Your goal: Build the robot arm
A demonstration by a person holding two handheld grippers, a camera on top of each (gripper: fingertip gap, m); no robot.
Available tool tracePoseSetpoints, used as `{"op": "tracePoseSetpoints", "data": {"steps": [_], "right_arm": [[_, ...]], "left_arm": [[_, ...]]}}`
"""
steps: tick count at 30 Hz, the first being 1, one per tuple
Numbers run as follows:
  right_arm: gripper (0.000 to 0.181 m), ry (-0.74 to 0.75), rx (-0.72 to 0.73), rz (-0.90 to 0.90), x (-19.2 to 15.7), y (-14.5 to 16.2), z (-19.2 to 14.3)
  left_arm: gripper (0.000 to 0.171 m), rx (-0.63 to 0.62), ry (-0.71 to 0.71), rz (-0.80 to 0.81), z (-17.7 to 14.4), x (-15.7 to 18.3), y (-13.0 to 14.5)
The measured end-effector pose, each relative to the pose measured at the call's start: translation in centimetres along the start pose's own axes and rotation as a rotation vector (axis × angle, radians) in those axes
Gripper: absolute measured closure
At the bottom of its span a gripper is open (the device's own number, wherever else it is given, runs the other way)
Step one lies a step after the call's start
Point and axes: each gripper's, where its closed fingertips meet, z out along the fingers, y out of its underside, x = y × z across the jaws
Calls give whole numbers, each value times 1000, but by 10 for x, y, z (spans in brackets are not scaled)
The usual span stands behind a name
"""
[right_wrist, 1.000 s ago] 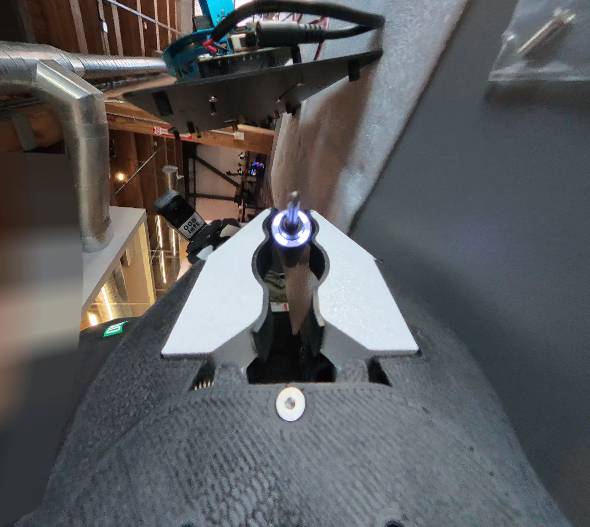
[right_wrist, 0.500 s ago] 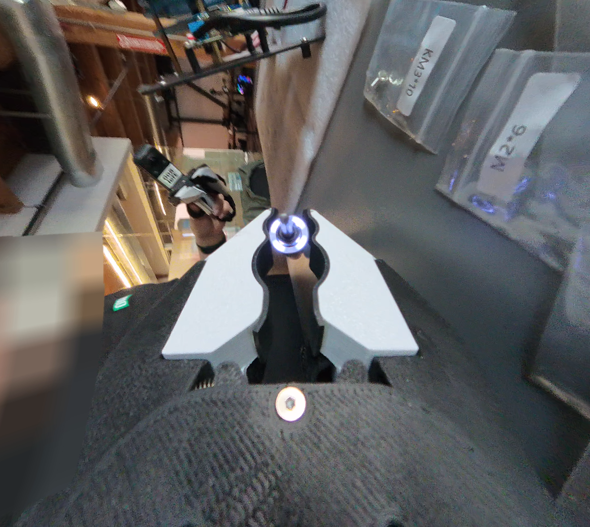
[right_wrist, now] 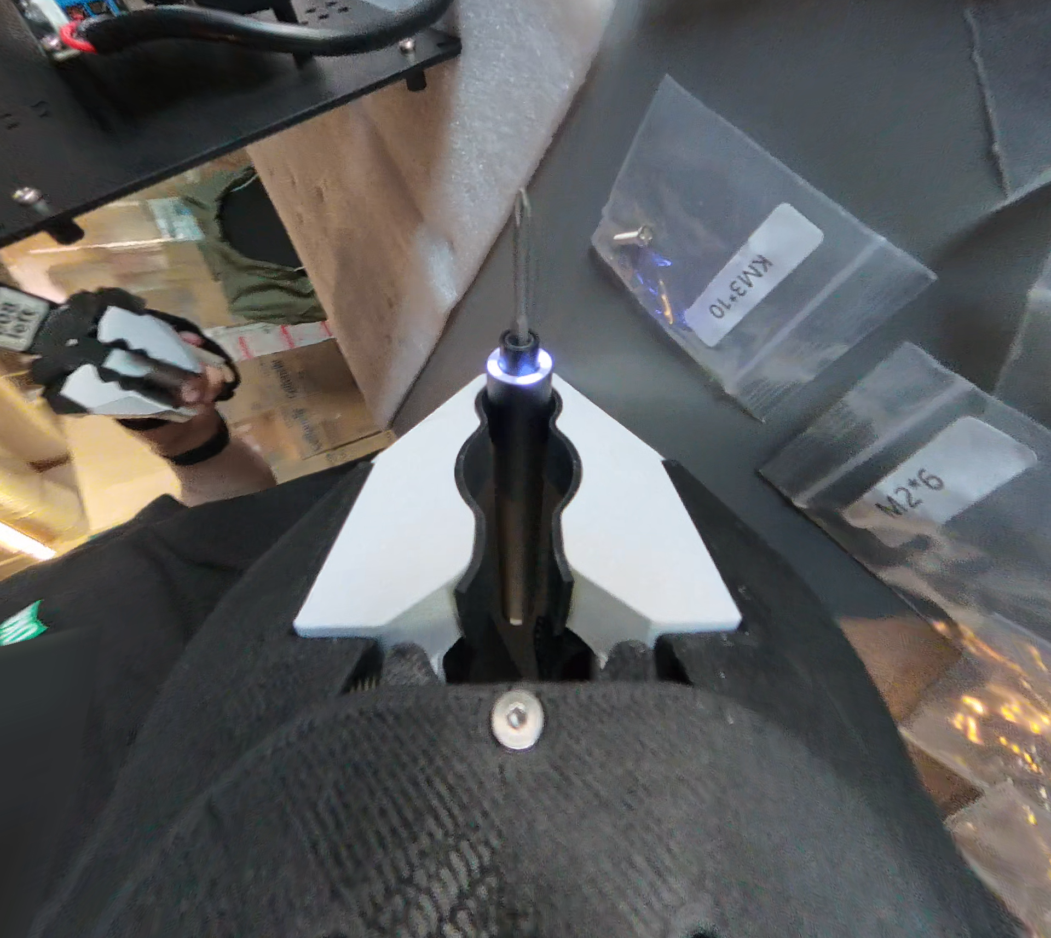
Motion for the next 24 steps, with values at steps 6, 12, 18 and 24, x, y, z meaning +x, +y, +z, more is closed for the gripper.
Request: {"op": "tracePoseSetpoints", "data": {"steps": [6,12,18,24], "right_arm": [[170,239,92,-62,6,2,-6],[169,581,92,-95,12,7,-8],[169,889,124,-99,22,15,-18],[169,1040,163,-115,23,23,-23]], "left_arm": [[153,-23,70,43,-23,-27,-27],[152,-118,121,123,-65,-75,-58],[151,-105,120,307,-98,-122,-110],[151,-24,167,318,-109,-152,-153]]}}
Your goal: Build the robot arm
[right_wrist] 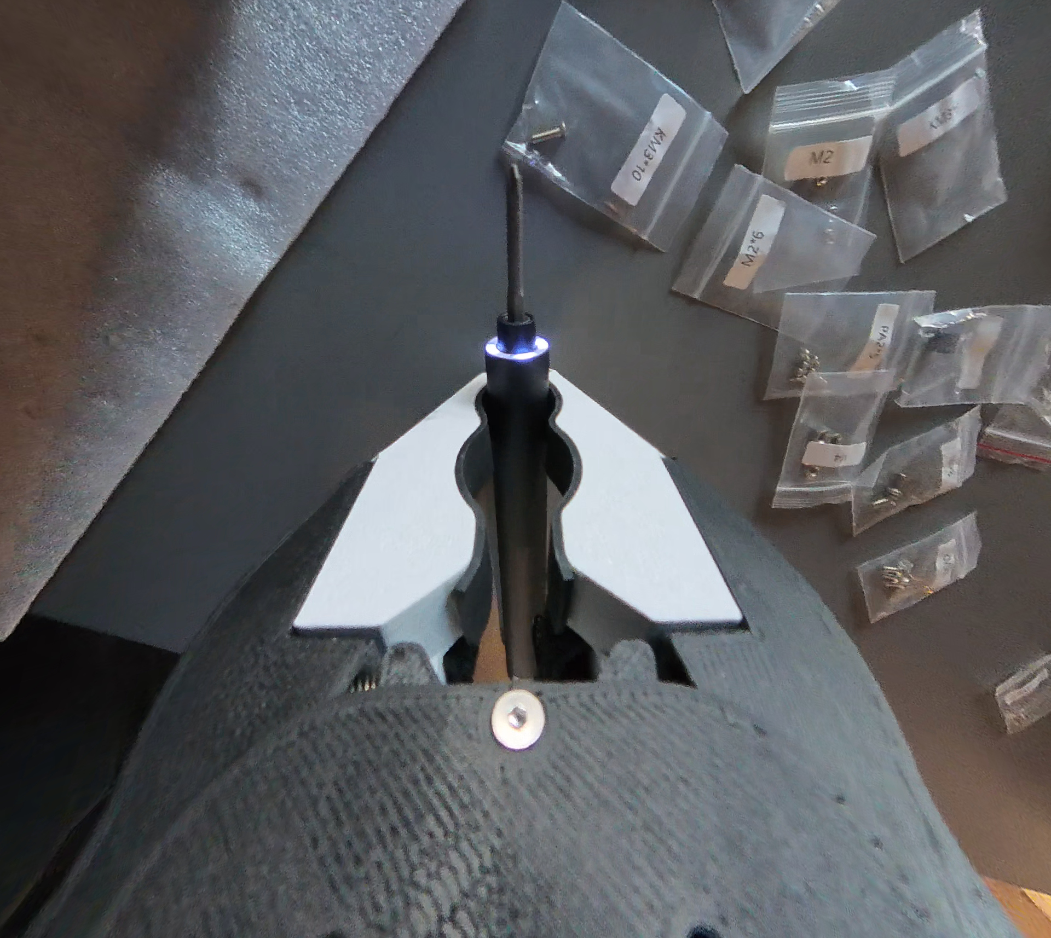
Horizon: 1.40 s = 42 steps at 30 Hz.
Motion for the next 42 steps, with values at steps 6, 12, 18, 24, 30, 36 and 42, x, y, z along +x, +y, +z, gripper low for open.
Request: {"op": "tracePoseSetpoints", "data": {"steps": [6,12,18,24,30,36,42], "right_arm": [[169,-40,48,42,-7,0,-1],[166,-55,97,19,-6,0,-1],[165,-118,163,35,-8,-1,-1],[164,-232,257,91,-14,-2,-5],[164,-291,302,148,-10,-2,-7],[164,-343,295,172,-13,-1,-5],[165,-247,282,154,-4,-2,-3]], "left_arm": [[151,102,10,-38,-2,-20,-21],[151,112,-8,-26,6,-25,-31],[152,127,-42,-26,8,-21,-38],[152,100,-79,-23,13,-20,-37],[152,98,-94,-30,16,-22,-38],[152,83,-95,-27,20,-26,-38],[152,106,-118,-19,11,-27,-40]]}}
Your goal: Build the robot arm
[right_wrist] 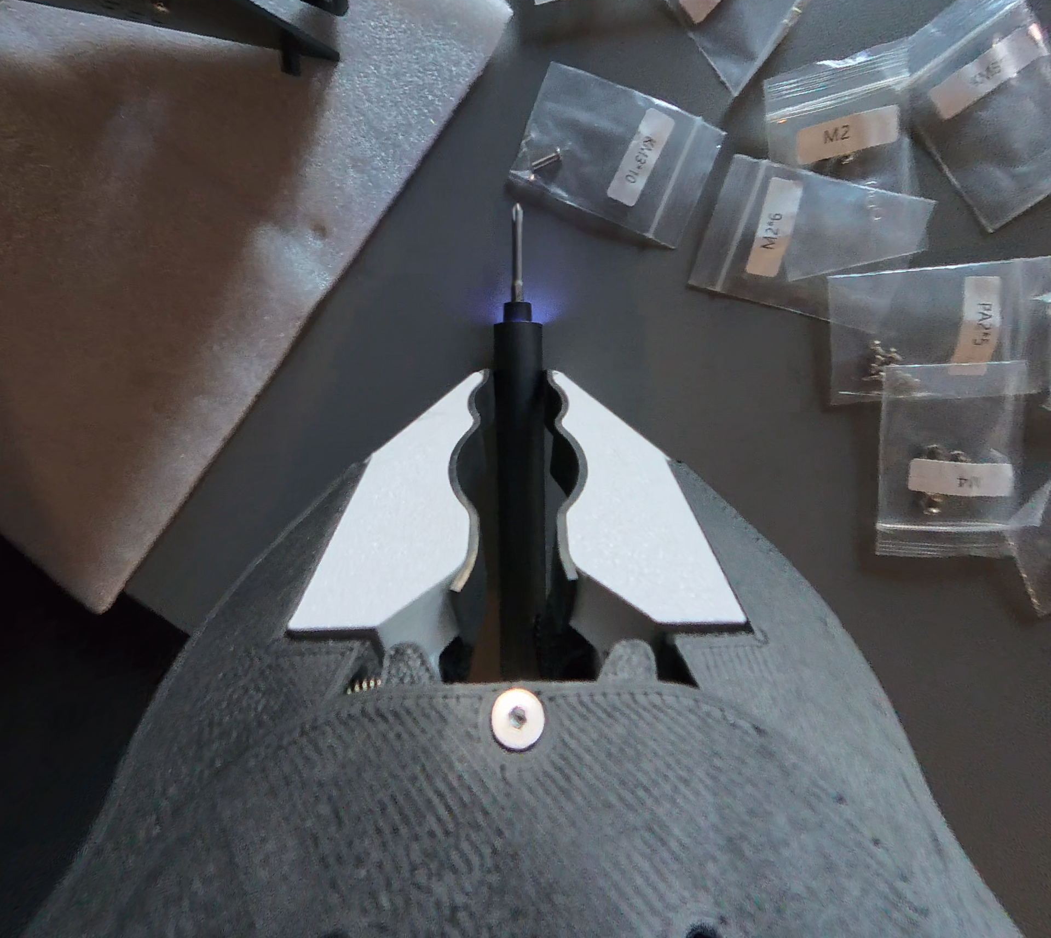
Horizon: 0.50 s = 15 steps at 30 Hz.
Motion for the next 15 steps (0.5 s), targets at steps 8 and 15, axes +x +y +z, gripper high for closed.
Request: {"op": "tracePoseSetpoints", "data": {"steps": [8,15], "right_arm": [[161,-20,31,14,-7,-3,-2],[154,3,111,26,-11,-7,-14]], "left_arm": [[152,27,-7,-48,-12,-10,5],[151,36,30,-80,-7,-19,10]]}}
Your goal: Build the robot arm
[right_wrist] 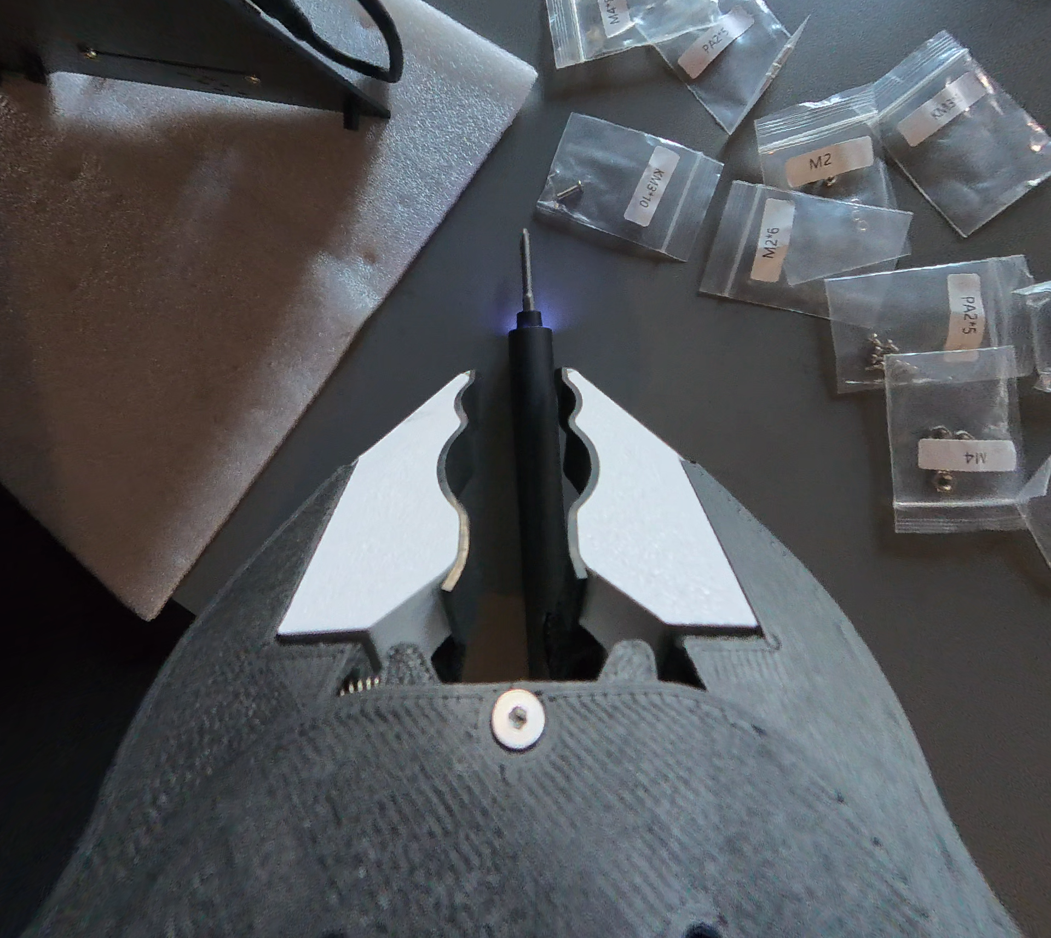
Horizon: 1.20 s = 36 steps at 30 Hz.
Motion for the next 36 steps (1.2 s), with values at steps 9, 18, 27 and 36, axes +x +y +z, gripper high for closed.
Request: {"op": "tracePoseSetpoints", "data": {"steps": [9,18,27,36], "right_arm": [[154,-37,71,116,-4,4,-4],[154,-43,138,157,3,0,-6],[155,-87,223,215,14,1,-12],[156,-150,371,142,17,0,-26]], "left_arm": [[151,-4,57,-46,10,-14,18],[151,-1,75,4,5,-8,6],[151,-25,53,48,4,10,-2],[151,-12,-13,114,13,51,-5]]}}
